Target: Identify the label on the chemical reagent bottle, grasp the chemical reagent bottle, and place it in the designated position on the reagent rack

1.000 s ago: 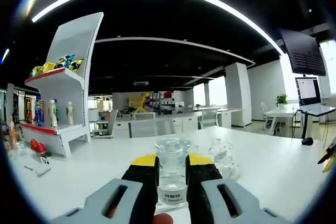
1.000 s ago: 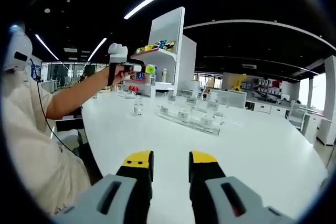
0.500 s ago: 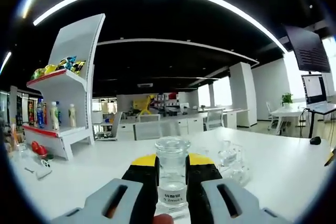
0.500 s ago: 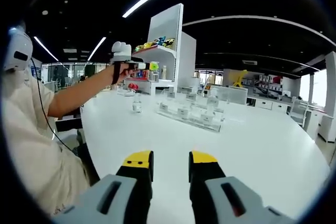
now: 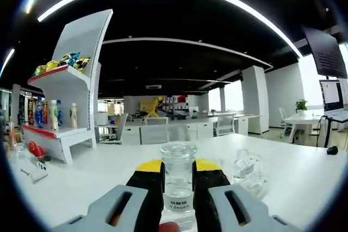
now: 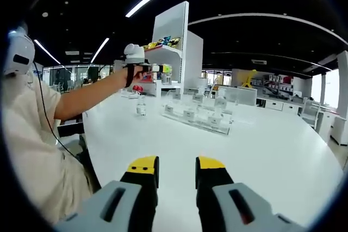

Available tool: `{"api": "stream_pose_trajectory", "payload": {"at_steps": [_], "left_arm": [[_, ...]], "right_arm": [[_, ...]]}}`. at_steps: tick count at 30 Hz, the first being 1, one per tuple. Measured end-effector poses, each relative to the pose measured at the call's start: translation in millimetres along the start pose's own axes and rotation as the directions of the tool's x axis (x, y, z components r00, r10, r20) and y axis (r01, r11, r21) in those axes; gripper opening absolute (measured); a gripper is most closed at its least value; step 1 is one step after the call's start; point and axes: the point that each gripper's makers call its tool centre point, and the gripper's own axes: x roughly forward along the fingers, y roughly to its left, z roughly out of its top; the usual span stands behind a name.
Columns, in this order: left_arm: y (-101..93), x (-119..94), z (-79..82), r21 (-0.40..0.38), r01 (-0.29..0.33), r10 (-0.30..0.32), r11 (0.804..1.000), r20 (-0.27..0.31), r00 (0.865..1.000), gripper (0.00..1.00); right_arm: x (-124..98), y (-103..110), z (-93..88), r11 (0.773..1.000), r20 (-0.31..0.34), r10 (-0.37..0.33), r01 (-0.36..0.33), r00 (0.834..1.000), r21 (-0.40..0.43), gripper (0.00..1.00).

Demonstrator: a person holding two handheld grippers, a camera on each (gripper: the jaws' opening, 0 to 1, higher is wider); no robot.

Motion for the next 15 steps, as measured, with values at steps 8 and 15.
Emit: {"api": "stream_pose_trajectory", "payload": {"at_steps": [8,15], "left_arm": [[-5.8,22,-0.3,0.04,0.0,0.0,0.999,0.006,1.0,0.2],[0.3,30,-5.1,0.034,-0.017,0.017,0.999,-0.002,1.0,0.2]], "right_arm": [[7,-7,-5.3,1.0,-0.008,0.004,-0.003,1.0,0.019,0.27],[8,-14,-8.8,0.999,-0.015,-0.001,0.001,1.0,0.034,0.26]]}}
